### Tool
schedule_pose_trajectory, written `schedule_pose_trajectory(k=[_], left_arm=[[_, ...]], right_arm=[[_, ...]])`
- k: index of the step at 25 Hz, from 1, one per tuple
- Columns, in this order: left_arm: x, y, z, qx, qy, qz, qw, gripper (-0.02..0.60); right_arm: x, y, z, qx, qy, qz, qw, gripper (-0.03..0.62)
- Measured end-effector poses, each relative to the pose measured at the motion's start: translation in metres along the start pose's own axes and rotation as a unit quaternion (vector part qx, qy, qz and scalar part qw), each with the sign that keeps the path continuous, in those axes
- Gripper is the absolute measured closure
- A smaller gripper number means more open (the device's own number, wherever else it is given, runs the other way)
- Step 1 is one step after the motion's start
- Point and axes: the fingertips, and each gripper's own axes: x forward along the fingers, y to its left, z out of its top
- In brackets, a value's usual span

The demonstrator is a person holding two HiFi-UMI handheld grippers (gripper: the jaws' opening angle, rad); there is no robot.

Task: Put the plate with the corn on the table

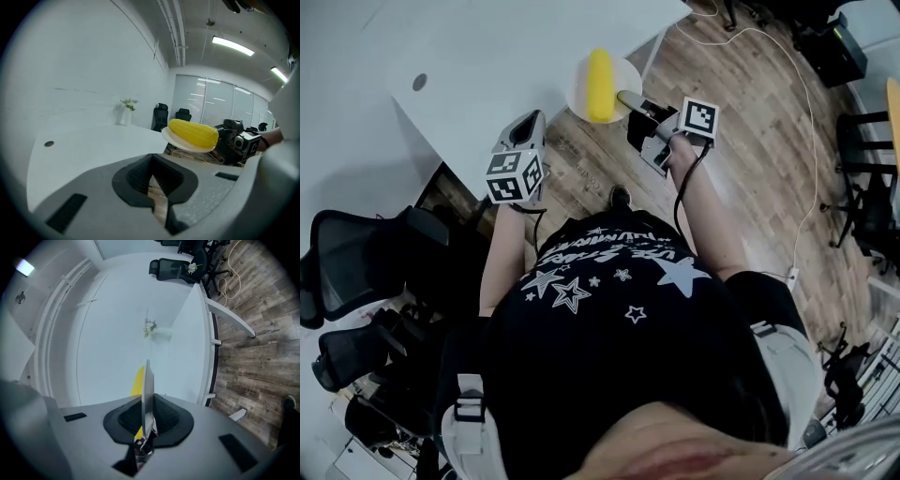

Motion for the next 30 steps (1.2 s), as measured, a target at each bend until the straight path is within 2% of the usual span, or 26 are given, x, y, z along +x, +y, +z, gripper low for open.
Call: schedule_pose_trajectory(k=[7, 14, 18, 22, 25, 30], left_arm=[[0.054, -0.012, 0.02, -0.018, -0.005, 0.019, 0.9996, 0.577], [0.088, -0.008, 0.03, -0.02, 0.008, 0.016, 0.9996, 0.577], [0.095, 0.005, 0.04, -0.011, 0.001, 0.019, 0.9998, 0.577], [0.114, 0.03, 0.044, -0.03, -0.001, 0.02, 0.9994, 0.577], [0.139, 0.048, 0.049, -0.035, 0.006, 0.017, 0.9992, 0.577], [0.178, 0.076, 0.076, -0.038, -0.006, 0.006, 0.9992, 0.577]], right_arm=[[0.011, -0.008, 0.05, 0.003, 0.03, 0.008, 1.0, 0.563], [0.017, -0.018, 0.083, 0.012, 0.032, 0.004, 0.999, 0.563], [0.021, -0.025, 0.089, 0.014, 0.025, 0.0, 1.0, 0.563], [0.037, -0.031, 0.102, 0.009, 0.023, -0.008, 1.0, 0.563], [0.053, -0.033, 0.123, 0.004, 0.023, -0.011, 1.0, 0.563], [0.09, -0.032, 0.167, -0.008, 0.016, -0.015, 1.0, 0.563]])
